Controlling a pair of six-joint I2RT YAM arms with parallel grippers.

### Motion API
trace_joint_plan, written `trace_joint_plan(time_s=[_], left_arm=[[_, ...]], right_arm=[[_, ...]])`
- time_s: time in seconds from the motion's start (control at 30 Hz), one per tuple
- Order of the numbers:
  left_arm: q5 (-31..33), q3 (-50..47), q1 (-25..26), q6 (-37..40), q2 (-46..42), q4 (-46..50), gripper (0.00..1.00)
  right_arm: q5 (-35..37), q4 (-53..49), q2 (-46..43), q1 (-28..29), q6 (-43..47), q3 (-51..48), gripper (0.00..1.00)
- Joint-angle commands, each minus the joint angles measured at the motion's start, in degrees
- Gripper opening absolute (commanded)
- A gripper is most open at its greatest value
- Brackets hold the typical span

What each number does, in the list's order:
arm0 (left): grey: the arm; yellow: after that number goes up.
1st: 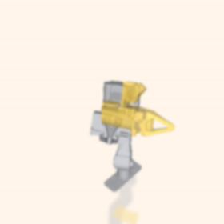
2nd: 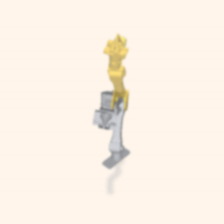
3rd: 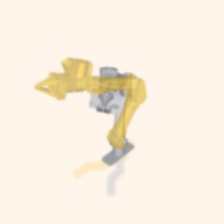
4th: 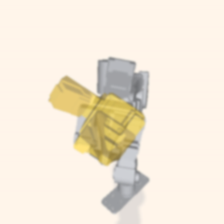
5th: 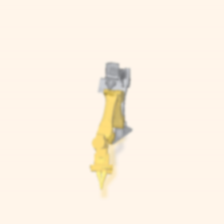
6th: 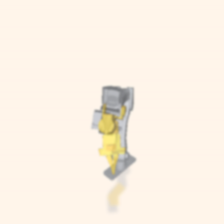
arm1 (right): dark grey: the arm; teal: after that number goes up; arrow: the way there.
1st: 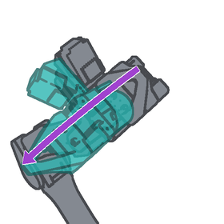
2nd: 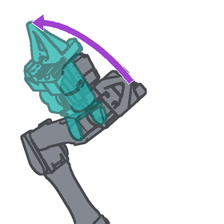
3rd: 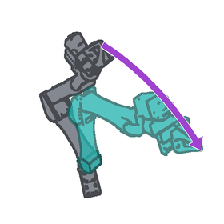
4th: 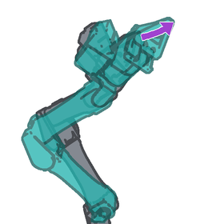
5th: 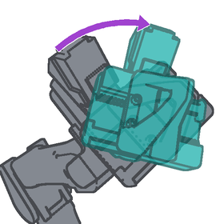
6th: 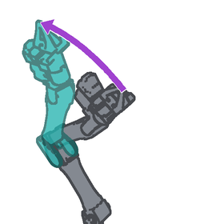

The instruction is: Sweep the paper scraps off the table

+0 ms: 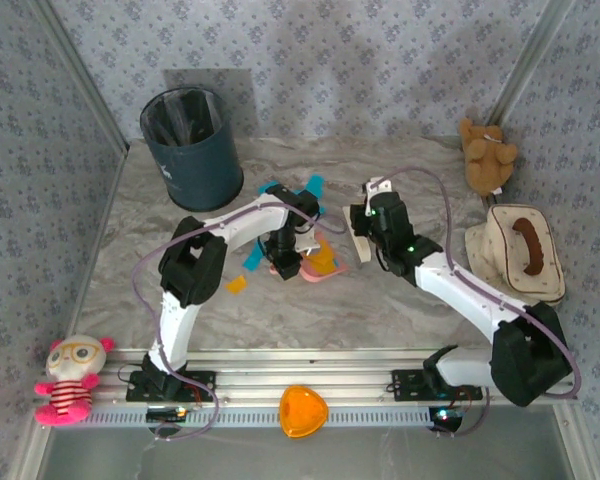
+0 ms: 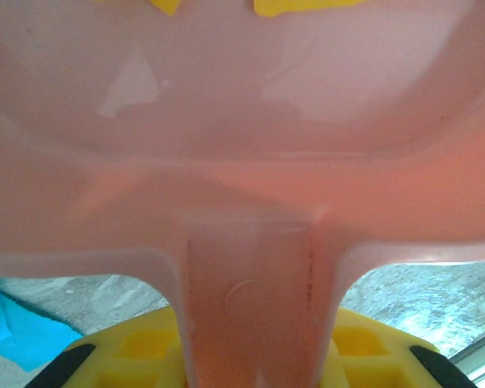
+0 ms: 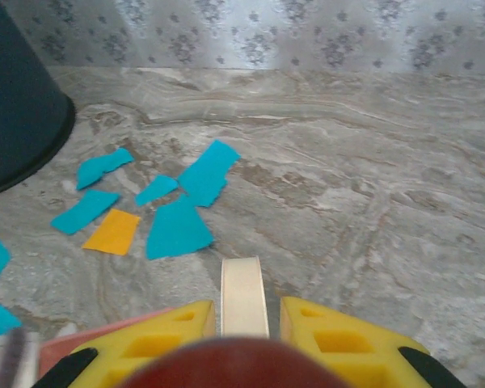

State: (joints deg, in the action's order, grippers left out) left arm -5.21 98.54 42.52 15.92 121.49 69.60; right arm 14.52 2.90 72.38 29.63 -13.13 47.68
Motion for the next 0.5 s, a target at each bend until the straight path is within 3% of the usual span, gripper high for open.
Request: trace_joint_plan(time_s=[0.0,0.27,0.47], left_arm=[[-1.8,0.0,0.0,-0.8,-4.2,-0.8,0.0],[-2.3,-0.2,-0.9,-2.0,-7.9,-2.5,0.0],[-2.8,1.7,-2.3,-2.7,-10.6,-1.9,0.0]], right_arm=[[3.8,-1.3,-2.9,-1.4,-0.4,-0.7,0.0],[4.8,-2.8,-6.0,-4.2,0.9,-2.3,0.0],[1.7,-3.5,-7.6,-6.3,0.9,-2.4,0.0]])
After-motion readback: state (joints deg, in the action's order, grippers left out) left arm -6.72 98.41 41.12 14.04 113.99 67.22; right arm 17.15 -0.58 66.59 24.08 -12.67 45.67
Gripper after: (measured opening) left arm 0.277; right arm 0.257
